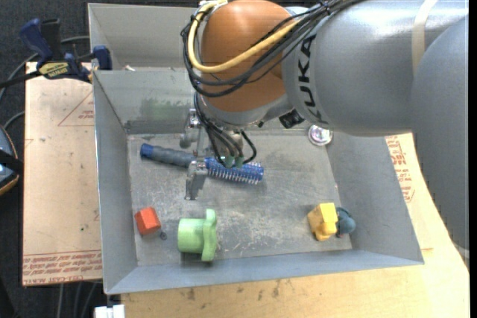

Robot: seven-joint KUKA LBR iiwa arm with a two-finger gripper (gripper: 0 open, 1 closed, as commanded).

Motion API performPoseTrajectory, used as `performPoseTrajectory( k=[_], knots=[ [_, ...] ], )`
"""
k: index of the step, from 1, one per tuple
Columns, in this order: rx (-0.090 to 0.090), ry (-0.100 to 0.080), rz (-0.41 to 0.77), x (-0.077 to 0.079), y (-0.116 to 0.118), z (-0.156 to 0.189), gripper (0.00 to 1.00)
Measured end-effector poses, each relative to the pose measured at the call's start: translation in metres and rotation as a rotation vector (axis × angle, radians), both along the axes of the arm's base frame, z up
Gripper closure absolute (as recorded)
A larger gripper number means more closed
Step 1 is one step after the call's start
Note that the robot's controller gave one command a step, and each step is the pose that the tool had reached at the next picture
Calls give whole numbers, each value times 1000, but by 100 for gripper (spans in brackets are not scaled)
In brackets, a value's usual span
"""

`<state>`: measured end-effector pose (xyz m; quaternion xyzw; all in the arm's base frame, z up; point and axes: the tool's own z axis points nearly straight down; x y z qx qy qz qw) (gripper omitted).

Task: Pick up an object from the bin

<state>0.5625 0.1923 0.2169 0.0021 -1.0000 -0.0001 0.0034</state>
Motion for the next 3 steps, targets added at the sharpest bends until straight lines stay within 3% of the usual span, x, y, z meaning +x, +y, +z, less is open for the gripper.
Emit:
performPoseTrajectory(
  k=[1,2,3],
  knots=[
    [7,-21,3,47,-54,-144,0],
    [7,-19,7,46,-52,-140,100],
    [2,-15,189,33,-66,1,100]
  ],
)
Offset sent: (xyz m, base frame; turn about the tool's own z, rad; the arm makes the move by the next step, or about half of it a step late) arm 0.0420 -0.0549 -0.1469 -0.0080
